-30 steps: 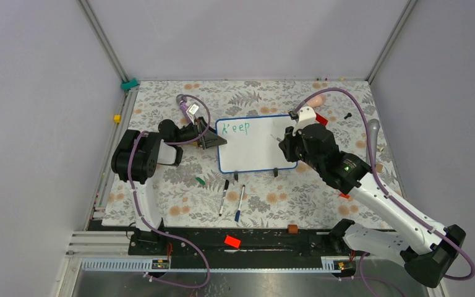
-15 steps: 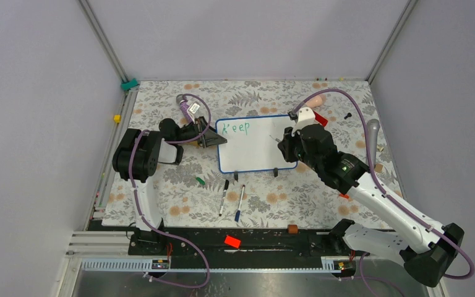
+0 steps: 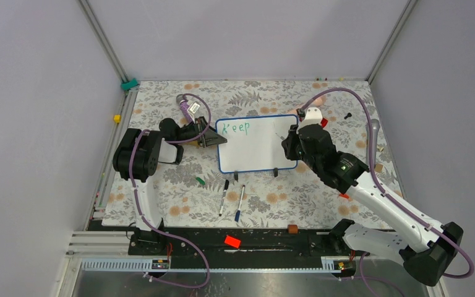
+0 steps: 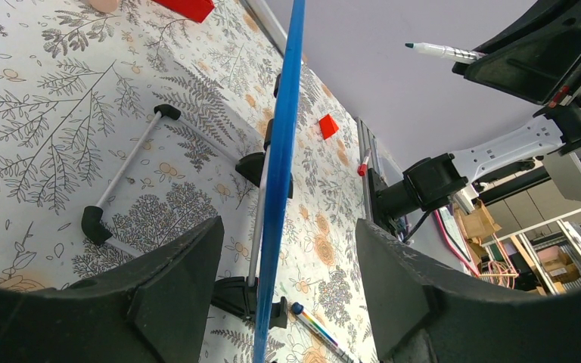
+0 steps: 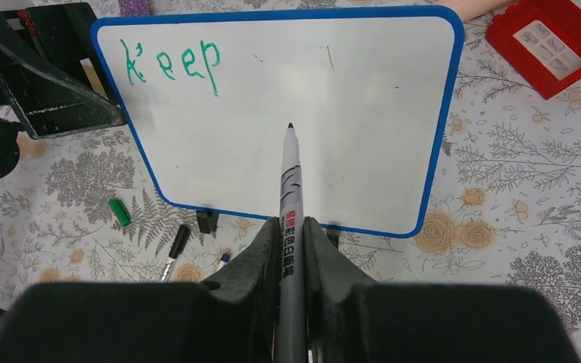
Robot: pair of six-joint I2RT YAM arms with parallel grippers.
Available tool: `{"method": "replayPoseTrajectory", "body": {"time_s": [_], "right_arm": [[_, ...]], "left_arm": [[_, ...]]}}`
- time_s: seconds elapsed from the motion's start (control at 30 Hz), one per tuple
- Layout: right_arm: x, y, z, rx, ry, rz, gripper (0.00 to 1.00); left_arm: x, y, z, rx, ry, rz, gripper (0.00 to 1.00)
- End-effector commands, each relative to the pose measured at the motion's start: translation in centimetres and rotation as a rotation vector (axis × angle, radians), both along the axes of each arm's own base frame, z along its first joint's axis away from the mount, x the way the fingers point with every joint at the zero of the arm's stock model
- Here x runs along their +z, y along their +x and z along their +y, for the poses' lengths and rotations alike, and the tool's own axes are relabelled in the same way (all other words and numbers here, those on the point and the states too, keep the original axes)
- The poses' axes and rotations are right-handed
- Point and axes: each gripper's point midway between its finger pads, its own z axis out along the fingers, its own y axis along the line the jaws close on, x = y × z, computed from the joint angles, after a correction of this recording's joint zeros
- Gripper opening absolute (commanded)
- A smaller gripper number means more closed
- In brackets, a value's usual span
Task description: Write a sentence on the whiteboard
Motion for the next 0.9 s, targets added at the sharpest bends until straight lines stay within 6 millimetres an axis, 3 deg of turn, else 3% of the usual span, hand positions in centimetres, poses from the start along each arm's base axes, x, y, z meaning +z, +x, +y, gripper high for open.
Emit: {"method": "replayPoseTrajectory", "body": {"time_s": [0.0, 0.17, 0.37, 0.57, 0.7, 0.87], "right_arm": [[0.8, 0.2, 0.7, 0.026, 0.0, 0.013, 0.0], [0.9, 0.1, 2.4, 0.129, -0.045, 0.064, 0.0], [1.4, 0.5, 3.8, 0.171, -0.033, 0.077, 0.0], [1.8, 0.9, 4.1, 0.174, -0.03, 0.061, 0.0], [1.9, 1.1, 4.2, 0.182, -0.04, 0.053, 0.0], [2.3, 1.2, 4.1, 0.184, -0.05, 0.036, 0.0]], "left_arm": [[1.1, 0.2, -0.1, -0.025, -0.006, -0.092, 0.65], [1.1, 0.1, -0.1, -0.026, -0.005, -0.089, 0.63], [1.0, 0.2, -0.1, -0.029, -0.006, -0.082, 0.37], [0.9, 0.4, -0.2, -0.025, -0.008, -0.071, 0.34], [0.9, 0.3, -0.2, -0.025, -0.008, -0.07, 0.26], [0.6, 0.6, -0.2, -0.032, -0.008, -0.057, 0.25]]}}
